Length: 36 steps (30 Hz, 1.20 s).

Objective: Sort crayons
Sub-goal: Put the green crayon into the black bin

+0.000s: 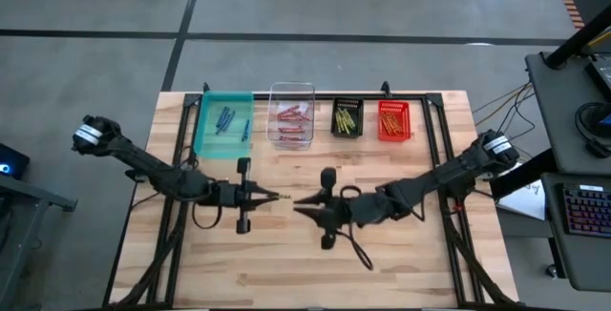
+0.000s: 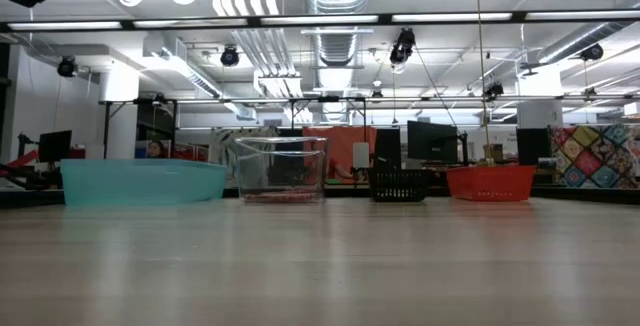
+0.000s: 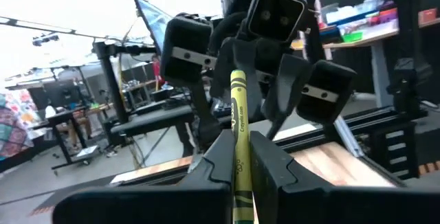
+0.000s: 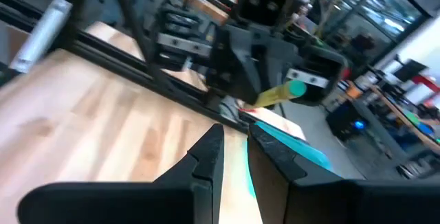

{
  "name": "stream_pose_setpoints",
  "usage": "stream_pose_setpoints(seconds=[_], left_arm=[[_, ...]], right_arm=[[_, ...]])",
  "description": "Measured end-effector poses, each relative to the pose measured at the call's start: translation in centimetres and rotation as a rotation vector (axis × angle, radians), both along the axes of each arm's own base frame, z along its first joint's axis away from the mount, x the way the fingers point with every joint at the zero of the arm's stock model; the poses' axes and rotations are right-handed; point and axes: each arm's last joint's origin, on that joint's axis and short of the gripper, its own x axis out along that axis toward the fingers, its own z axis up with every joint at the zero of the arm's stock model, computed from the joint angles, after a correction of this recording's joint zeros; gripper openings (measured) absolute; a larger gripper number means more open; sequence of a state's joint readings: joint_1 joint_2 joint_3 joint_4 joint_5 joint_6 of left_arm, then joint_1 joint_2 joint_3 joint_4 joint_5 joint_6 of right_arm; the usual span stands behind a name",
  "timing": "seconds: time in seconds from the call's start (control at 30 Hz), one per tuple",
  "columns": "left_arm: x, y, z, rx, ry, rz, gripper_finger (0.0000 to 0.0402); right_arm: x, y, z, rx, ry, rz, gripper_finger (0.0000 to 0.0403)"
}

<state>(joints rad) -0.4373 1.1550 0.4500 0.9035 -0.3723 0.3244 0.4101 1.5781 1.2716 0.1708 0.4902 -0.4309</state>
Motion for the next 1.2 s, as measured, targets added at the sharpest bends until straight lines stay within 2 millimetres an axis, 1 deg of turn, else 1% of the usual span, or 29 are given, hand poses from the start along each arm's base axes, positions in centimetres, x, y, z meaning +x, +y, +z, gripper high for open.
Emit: stream_pose_setpoints(seconds=[0.1,0.2,0.33,0.5,0.67,0.77,0.9,1.0,1.2], left_arm=[[0.2,0.7,0.1,0.004,-0.007,0.016,0.0000],[0.2,0.8,0.0,0.004,-0.004,0.018,0.0000],[0.3,0.8,-0.1,0.001,-0.002,0.017,0.0000],[0.3,0.9,-0.1,-0.007,0.001,0.022,0.0000],[0.3,0.8,-0.3,-0.013,0.007,0.017,0.0000],[0.5,0.7,-0.5,-0.019,0.017,0.010,0.0000],[0.7,0.6,-0.6,-0.045,-0.001,-0.015,0.0000],[0.9,0.4,-0.7,-0.049,-0.030,-0.045,0.0000],[1.2,0.2,-1.1,-0.055,-0.024,-0.048,0.0000]], right_arm=[[0.3,-1.2,0.3,0.009,-0.008,-0.033,0.0057],[0.5,-1.6,0.6,0.018,-0.020,-0.045,0.0057],[0.5,-1.6,0.7,0.019,-0.023,-0.043,0.0057],[-0.1,-1.2,1.5,0.049,-0.033,0.008,0.0058],[-1.1,-1.4,2.6,0.107,-0.045,0.007,0.0087],[-1.1,-1.5,3.0,0.125,-0.064,0.011,0.0111],[-0.4,-1.7,2.6,0.153,-0.067,0.099,0.0122],[0.1,-2.0,2.2,0.153,-0.060,0.096,0.0123],[0.1,-2.3,2.4,0.165,-0.074,0.085,0.0123]])
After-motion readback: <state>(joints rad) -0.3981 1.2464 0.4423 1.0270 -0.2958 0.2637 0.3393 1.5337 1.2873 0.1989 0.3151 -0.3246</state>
